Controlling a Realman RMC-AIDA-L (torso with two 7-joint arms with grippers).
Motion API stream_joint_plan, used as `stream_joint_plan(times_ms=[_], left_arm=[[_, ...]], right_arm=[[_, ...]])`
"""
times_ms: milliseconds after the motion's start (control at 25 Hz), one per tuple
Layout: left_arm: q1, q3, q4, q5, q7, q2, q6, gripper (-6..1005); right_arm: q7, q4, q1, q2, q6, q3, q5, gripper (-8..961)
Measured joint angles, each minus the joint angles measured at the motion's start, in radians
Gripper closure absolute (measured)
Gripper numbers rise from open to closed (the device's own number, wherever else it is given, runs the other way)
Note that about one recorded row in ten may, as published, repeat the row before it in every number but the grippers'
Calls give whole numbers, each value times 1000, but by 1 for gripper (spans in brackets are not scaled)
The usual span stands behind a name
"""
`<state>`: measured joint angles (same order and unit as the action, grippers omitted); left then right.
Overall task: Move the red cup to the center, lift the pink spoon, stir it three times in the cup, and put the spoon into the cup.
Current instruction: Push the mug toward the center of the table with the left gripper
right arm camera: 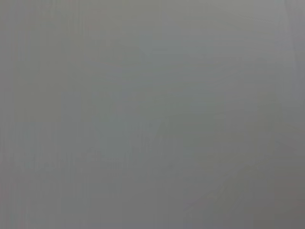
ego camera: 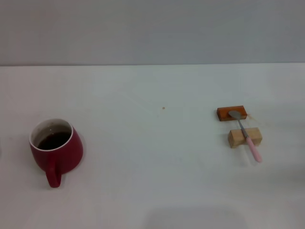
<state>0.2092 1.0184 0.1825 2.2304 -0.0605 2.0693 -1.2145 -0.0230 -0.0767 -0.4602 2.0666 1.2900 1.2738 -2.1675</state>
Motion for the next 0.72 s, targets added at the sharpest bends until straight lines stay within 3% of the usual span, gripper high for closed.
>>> stream_joint_plan(times_ms=[400, 720], left_arm=[[14, 3, -7, -3, 6, -2, 5, 504], [24, -7, -15, 2, 43, -3, 58, 560]], right_arm=[[0, -4, -1, 0, -1, 2, 0, 267], [0, -6, -2, 2, -2, 3, 3, 266]])
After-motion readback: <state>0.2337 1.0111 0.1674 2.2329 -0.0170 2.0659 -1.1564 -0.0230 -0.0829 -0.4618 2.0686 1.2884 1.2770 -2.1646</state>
